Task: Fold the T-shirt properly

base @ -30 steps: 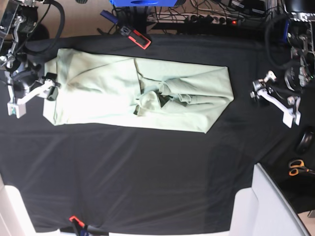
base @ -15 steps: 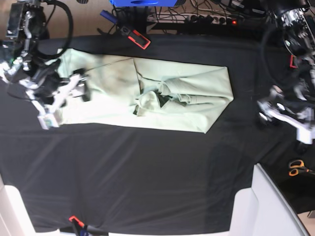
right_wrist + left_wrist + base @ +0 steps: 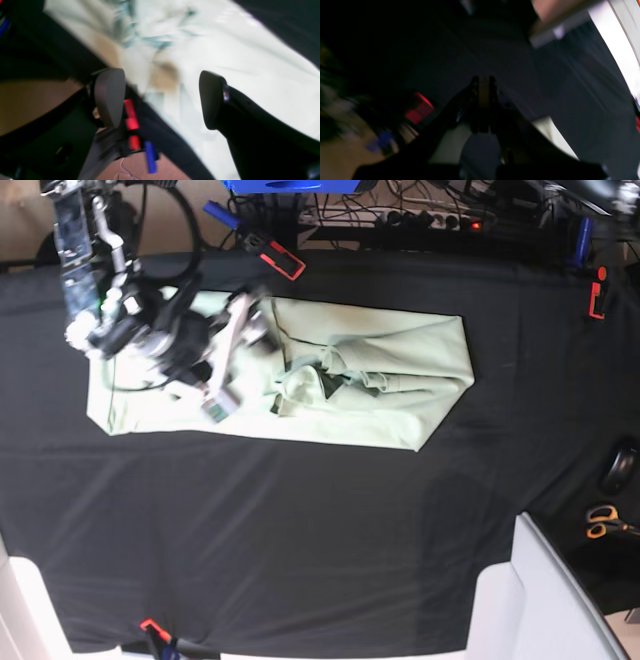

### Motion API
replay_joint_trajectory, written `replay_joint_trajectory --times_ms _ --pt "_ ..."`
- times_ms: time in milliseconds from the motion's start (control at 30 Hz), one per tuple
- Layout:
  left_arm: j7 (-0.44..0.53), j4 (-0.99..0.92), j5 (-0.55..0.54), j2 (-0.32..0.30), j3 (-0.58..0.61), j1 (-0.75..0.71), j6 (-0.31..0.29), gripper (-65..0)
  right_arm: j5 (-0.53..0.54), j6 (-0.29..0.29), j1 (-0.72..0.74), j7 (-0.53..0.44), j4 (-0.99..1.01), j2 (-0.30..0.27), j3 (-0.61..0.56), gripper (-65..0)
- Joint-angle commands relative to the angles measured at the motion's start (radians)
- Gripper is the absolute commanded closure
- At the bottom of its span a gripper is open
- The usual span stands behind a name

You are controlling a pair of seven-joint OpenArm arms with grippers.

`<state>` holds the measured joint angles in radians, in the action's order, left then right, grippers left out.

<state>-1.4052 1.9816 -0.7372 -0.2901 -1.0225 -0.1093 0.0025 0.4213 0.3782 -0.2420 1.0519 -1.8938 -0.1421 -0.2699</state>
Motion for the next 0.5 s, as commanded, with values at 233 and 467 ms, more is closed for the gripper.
replay_joint_trajectory --times_ms 233,467 --pt "0.082 0.017 -0.022 -0.229 0.020 -0.246 0.001 0.0 0.020 -0.129 -0.044 -0.098 -0.014 0.078 -0.110 -44.0" --pt "0.188 -0.001 0.311 -0.232 0.245 -0.344 0.000 0.0 0.020 -0.129 -0.044 -0.164 0.076 0.088 -0.111 -44.0"
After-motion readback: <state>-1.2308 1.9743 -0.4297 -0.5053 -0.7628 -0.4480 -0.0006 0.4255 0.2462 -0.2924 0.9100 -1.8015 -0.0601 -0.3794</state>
